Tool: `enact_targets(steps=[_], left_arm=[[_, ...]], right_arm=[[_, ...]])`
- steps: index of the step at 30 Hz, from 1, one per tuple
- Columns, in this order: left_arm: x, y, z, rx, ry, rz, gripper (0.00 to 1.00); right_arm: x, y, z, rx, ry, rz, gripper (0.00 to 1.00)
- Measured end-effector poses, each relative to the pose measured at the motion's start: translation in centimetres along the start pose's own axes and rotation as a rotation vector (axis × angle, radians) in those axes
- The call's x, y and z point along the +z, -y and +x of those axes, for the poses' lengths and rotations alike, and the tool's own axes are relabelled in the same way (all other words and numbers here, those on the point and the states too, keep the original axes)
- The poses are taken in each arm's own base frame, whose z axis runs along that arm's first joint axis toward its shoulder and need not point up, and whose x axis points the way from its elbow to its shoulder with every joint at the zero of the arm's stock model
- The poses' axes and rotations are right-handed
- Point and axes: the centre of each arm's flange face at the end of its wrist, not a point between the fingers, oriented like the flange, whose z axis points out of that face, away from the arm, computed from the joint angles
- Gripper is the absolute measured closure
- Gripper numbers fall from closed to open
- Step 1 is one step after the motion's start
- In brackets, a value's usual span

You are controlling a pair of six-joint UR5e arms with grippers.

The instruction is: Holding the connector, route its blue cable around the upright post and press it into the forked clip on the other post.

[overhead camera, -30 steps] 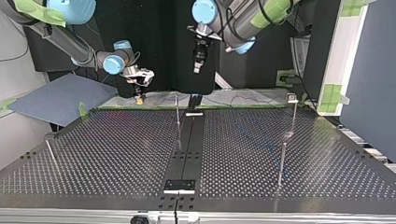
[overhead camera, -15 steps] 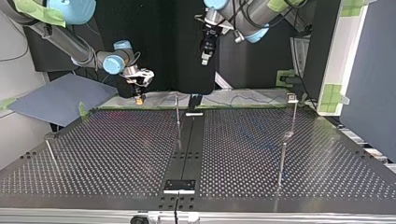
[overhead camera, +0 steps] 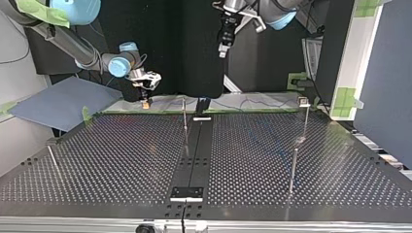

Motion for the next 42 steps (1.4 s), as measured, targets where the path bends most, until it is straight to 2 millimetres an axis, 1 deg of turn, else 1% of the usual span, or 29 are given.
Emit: enact_targets(steps=[7,12,15,17,22,28,33,37,42], left_arm=[[-1.6,-0.9,-1.1,-0.070,0.066,-0.002,0.01],[-2.8,-1.5,-1.5,-0.126,0.106,0.012,0.01],[-3.2,-1.6,-2.2,-0.147,0.143,0.024,0.01],[-3.3,-1.4,-2.9,-0.158,0.174,0.033,0.01],[-2.9,-0.9,-4.6,-0.187,0.242,0.056,0.01],[-2.3,-0.2,-5.6,-0.215,0.289,0.102,0.01],[-2.2,0.0,-5.9,-0.224,0.306,0.124,0.01],[-2.1,0.1,-5.9,-0.226,0.309,0.127,0.01],[-2.1,0.0,-5.9,-0.226,0.309,0.127,0.01]], right_arm=[[0.0,0.1,0.0,0.000,0.000,0.002,1.00],[0.1,-0.3,0.2,-0.009,-0.001,-0.019,1.00],[0.1,-0.6,0.5,-0.028,0.000,-0.042,1.00],[0.1,-0.7,1.0,-0.038,-0.001,-0.058,1.00],[-0.1,-0.7,3.3,-0.048,-0.007,-0.078,1.00],[-0.5,0.2,6.2,-0.044,-0.007,-0.077,1.00],[-0.9,1.0,8.2,-0.021,-0.008,-0.070,1.00],[-1.4,1.8,10.1,-0.008,-0.008,-0.063,1.00],[-2.0,2.4,12.3,-0.006,-0.008,-0.075,1.00]])
